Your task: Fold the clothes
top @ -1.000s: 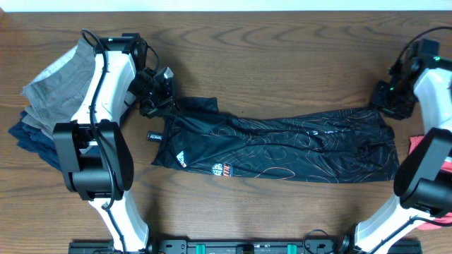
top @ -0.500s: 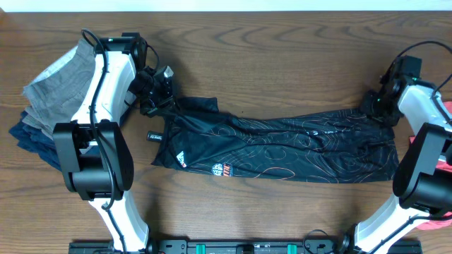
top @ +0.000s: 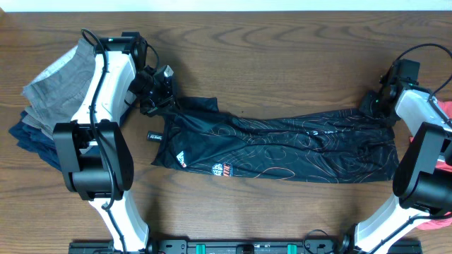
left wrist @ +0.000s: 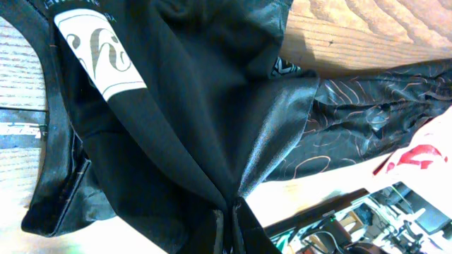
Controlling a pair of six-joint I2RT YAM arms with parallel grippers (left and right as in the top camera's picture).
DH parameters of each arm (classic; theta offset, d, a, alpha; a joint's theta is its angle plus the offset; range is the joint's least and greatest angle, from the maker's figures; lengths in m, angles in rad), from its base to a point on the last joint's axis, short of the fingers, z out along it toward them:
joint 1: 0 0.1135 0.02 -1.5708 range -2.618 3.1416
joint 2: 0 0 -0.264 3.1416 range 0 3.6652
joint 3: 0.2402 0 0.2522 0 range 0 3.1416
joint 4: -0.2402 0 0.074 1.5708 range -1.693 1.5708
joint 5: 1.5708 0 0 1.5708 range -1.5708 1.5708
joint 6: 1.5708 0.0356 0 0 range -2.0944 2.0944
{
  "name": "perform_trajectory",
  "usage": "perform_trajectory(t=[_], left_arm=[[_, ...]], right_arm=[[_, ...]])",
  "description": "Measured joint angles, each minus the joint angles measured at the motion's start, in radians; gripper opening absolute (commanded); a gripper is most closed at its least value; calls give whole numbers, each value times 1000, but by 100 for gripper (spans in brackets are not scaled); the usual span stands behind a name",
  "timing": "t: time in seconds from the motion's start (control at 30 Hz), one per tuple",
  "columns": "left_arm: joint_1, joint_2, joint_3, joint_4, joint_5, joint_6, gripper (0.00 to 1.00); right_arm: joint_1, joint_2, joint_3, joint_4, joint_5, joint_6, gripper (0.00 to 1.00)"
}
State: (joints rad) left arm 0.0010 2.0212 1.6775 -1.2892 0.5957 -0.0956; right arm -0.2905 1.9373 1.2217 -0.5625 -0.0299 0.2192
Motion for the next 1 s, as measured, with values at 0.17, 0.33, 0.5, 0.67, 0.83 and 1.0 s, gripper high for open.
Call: perform_trajectory(t=[0.17,0.33,0.5,0.67,0.83,1.0], left_arm=[[0,0,0,0,0,0,6],[0,0,0,0,0,0,6],[0,0,0,0,0,0,6],[0,0,0,0,0,0,6],[0,0,0,0,0,0,6],[0,0,0,0,0,0,6]], right_arm=[[0,0,0,1,0,0,26],[0,0,0,7,0,1,28],[0,0,0,10,0,1,28],[0,1,0,9,0,0,11],[0,3,0,3,0,5,1],[-7,3,6,-38,0,5,1]])
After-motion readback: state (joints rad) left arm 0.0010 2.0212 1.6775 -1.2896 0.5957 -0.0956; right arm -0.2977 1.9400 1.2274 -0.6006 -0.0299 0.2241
